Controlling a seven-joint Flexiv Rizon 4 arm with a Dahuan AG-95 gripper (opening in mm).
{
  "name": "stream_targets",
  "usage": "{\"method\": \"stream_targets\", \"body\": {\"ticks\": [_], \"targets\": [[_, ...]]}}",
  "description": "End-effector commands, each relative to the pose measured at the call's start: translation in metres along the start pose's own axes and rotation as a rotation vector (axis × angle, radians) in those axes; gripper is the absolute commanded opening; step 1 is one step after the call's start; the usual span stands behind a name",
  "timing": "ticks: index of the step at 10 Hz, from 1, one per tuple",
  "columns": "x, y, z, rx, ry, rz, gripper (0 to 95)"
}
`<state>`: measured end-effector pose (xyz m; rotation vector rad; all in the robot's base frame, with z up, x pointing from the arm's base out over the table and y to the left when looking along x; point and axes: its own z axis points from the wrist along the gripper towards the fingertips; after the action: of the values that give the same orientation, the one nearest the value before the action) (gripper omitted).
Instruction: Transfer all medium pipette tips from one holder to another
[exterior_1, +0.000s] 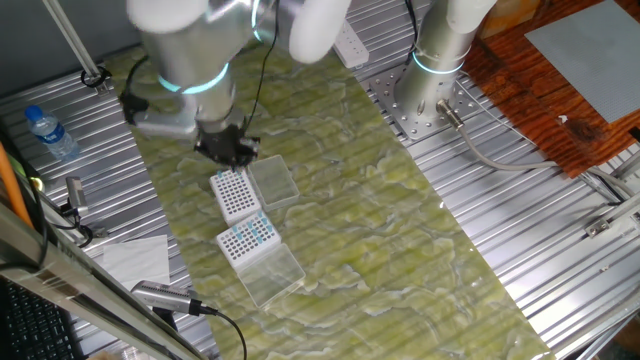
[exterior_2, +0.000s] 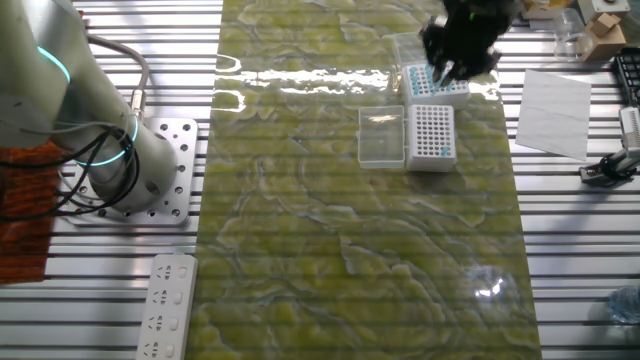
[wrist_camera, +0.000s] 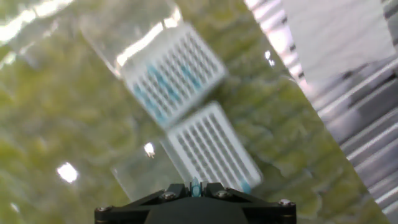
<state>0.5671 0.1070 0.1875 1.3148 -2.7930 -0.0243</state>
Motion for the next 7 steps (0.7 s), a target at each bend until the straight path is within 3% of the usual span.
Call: {"method": "stream_targets", "body": {"ticks": [1,7], "targets": [[-0.039,0.013,-0.007,-0.006,0.003,0.092,0.0],[-0.075,0.029,0.014,0.011,-0.010,0.178,0.0]]}}
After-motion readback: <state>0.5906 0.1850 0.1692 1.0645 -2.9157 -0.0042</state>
